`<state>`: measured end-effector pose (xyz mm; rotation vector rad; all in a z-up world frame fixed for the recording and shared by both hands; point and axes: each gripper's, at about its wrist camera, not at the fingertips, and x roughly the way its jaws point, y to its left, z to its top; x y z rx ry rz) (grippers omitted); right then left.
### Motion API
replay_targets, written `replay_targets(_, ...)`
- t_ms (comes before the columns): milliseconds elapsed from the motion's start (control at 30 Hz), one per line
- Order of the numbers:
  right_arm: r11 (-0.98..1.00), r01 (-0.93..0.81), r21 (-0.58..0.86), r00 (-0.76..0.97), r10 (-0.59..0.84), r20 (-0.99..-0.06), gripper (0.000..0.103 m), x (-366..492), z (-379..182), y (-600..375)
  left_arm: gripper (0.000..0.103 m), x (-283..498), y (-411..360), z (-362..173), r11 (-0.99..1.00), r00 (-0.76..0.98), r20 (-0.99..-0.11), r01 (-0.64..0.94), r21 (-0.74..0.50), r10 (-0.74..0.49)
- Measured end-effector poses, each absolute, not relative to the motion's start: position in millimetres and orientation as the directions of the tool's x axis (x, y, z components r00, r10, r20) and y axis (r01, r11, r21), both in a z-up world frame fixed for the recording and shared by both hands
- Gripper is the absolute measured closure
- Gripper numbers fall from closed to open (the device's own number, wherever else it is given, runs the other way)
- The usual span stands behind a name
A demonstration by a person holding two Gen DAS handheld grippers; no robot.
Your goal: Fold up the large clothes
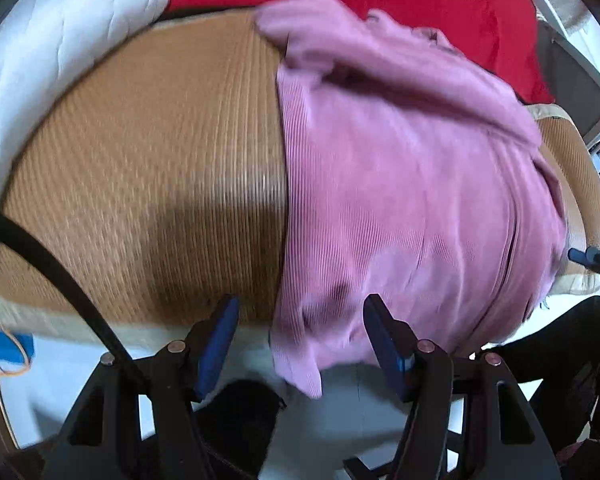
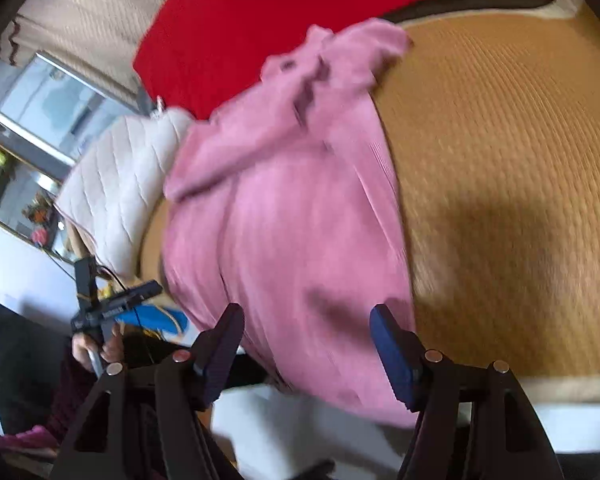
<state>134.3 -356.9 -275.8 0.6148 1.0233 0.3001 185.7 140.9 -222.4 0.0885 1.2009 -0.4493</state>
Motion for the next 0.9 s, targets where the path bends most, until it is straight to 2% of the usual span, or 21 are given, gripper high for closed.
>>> replay_targets(33, 0.794, 0.059, 0.605, 0.489, 0.505, -0.711, 0.034, 130.4, -281.3, -357.1, 0.054, 181.9, 142.7, -228.3, 0.909, 0.276, -0.915, 0.378, -0.178, -0.294)
replay_targets(100, 0.799, 0.082, 0.596, 0.474, 0.495, -0.728, 0.034, 127.9, -289.2, -357.2, 0.075, 177.8, 143.7, -236.2, 0.904, 0.258, -0.915, 0.380, -0.198, -0.309)
replay_targets(267, 0.833, 0.126, 0.539, 0.427, 0.445, -0.787, 0.034, 134.1, -307.3, -352.1, 0.073, 178.2, 143.5, -251.7, 0.910, 0.241, -0.916, 0.345, -0.229, -0.322)
replay_targets(333, 0.851, 0.122, 0.510, 0.429, 0.418, -0.801, 0.032, 135.9, -308.8, -344.3, 0.052, 179.5, 141.8, -259.2, 0.906, 0.208, -0.916, 0.334, -0.262, -0.342)
replay_targets(367, 0.857, 0.119, 0.501, 0.433, 0.410, -0.803, 0.032, 136.1, -308.1, -339.6, 0.048, 179.6, 140.5, -262.8, 0.903, 0.193, -0.916, 0.330, -0.276, -0.350)
replay_targets(500, 0.816, 0.062, 0.574, 0.392, 0.510, -0.766, 0.032, 139.4, -311.1, -308.7, 0.046, 180.0, 133.7, -274.6, 0.910, 0.204, -0.922, 0.328, -0.253, -0.330)
replay_targets(567, 0.827, 0.001, 0.561, 0.376, 0.520, -0.767, 0.032, 139.4, -310.8, -288.3, 0.057, 177.8, 132.1, -276.5, 0.911, 0.227, -0.917, 0.331, -0.245, -0.329)
replay_targets(633, 0.831, -0.039, 0.554, 0.377, 0.526, -0.762, 0.032, 138.1, -311.7, -279.0, 0.078, 173.8, 126.7, -279.9, 0.911, 0.238, -0.918, 0.346, -0.226, -0.318)
replay_targets(700, 0.853, -0.009, 0.522, 0.371, 0.488, -0.790, 0.033, 137.2, -314.2, -282.5, 0.085, 171.8, 116.1, -284.8, 0.912, 0.247, -0.915, 0.343, -0.226, -0.319)
replay_targets(800, 0.839, 0.112, 0.533, 0.362, 0.465, -0.808, 0.033, 127.2, -322.2, -311.3, 0.085, 168.3, 112.4, -289.7, 0.913, 0.250, -0.911, 0.331, -0.238, -0.328)
replay_targets(867, 0.843, 0.155, 0.515, 0.350, 0.440, -0.827, 0.033, 118.4, -323.4, -327.1, 0.076, 167.7, 110.6, -297.9, 0.916, 0.225, -0.920, 0.319, -0.243, -0.322)
replay_targets(900, 0.846, 0.172, 0.504, 0.347, 0.427, -0.835, 0.033, 112.6, -323.8, -335.5, 0.058, 167.9, 110.2, -301.9, 0.915, 0.205, -0.923, 0.315, -0.254, -0.327)
